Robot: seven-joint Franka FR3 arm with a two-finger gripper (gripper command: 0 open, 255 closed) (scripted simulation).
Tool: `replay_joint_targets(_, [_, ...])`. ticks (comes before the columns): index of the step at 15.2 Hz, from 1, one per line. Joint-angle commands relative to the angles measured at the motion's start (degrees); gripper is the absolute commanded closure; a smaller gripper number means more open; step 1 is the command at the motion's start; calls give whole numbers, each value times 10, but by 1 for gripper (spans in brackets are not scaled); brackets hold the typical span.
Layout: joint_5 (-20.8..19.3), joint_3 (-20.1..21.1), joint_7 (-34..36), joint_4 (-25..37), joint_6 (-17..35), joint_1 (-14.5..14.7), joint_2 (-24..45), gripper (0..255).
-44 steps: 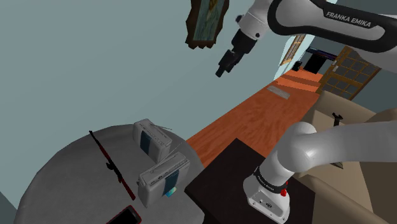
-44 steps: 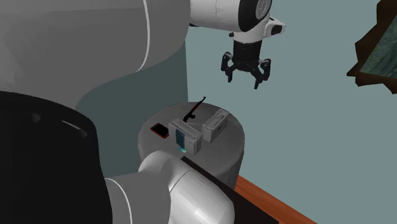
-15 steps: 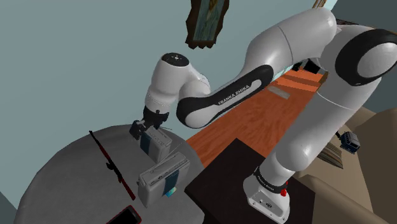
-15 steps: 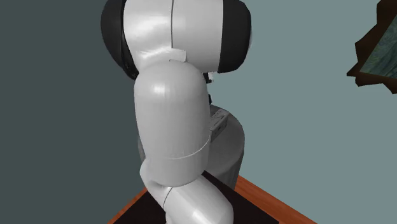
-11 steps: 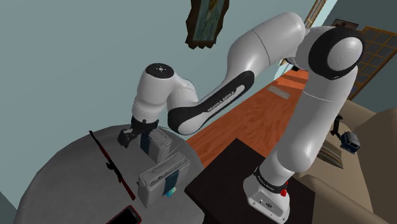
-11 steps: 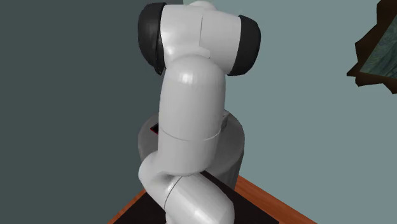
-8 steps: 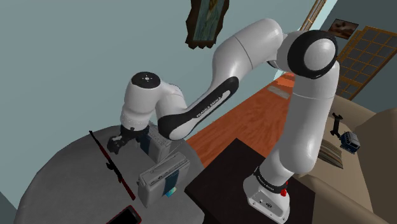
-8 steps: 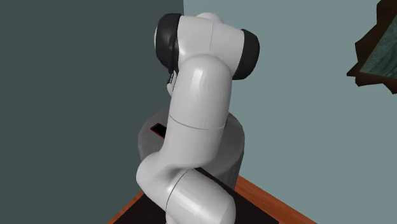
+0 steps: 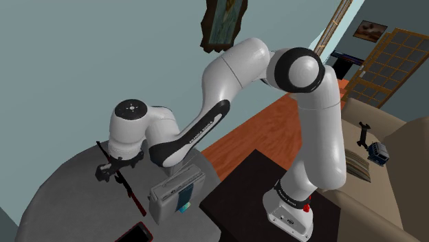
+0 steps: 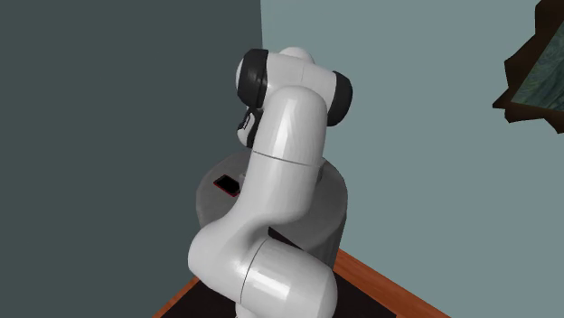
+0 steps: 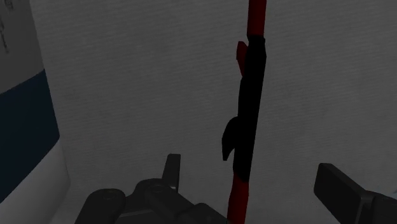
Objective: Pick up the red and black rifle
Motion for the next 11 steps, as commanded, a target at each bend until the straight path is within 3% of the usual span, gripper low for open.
replay_joint_targets(1, [-11, -9, 8, 6, 7, 7, 14, 0])
replay_joint_targets(7, [-32, -27, 26, 13, 26, 20, 40, 0])
replay_joint_targets(8, [-32, -27, 25, 15, 24, 20, 41, 255])
replay_joint_targets(11, [-32, -27, 25, 15, 25, 20, 41, 255])
